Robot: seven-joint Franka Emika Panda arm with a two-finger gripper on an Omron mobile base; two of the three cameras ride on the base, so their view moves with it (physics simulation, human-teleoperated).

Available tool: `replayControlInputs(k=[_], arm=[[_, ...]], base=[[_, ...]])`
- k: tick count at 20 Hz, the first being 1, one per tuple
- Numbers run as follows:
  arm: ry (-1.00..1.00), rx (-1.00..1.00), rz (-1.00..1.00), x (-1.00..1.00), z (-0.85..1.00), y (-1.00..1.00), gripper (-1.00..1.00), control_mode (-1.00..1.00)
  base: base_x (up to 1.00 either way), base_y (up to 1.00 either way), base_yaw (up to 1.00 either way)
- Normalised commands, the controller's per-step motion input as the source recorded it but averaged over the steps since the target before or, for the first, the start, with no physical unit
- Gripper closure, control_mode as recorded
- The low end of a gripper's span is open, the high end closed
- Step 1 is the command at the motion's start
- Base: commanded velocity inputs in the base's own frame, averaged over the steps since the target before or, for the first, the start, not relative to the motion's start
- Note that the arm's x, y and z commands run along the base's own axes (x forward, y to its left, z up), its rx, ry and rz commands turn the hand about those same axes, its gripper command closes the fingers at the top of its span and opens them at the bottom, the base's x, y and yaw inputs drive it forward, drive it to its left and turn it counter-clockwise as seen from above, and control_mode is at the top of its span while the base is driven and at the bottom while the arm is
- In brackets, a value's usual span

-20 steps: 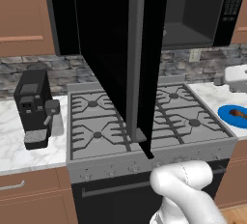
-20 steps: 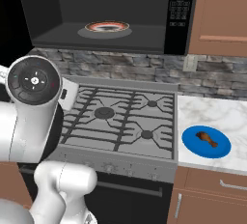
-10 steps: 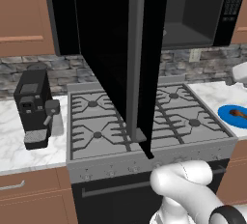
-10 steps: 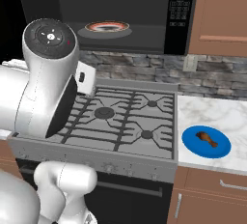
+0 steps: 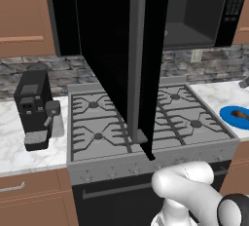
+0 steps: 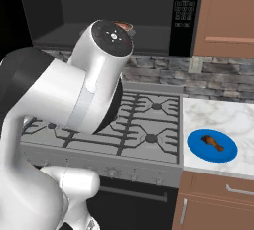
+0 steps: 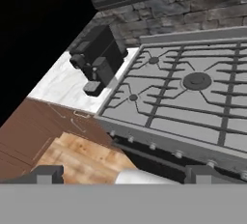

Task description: Pick the chicken drumstick from the counter and place it in the microwave. Then turn on the microwave.

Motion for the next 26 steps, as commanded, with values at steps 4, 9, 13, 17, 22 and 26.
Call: replayControlInputs(k=[4,9,13,17,22,26], arm=[[0.00,-0.07,0.02,0.13,-0.25,-0.23,-1.00,-1.00],[0.00,-0.08,-0.02,0.04,-0.27,-0.33,-1.00,-1.00],[0.00,-0.10,-0.09,0.03,-0.27,-0.36,-1.00,-1.00],[0.00,-0.04,-0.08,0.05,-0.24,-0.36,-1.00,-1.00],[0.00,0.00,-0.07,0.07,-0.21,-0.36,-1.00,-1.00],[0.00,0.00,-0.06,0.10,-0.18,-0.29,-1.00,-1.00]], base=[[0.00,0.00,0.00],[0.00,0.00,0.00],[0.00,0.00,0.00],[0.00,0.00,0.00],[0.00,0.00,0.00],[0.00,0.00,0.00]])
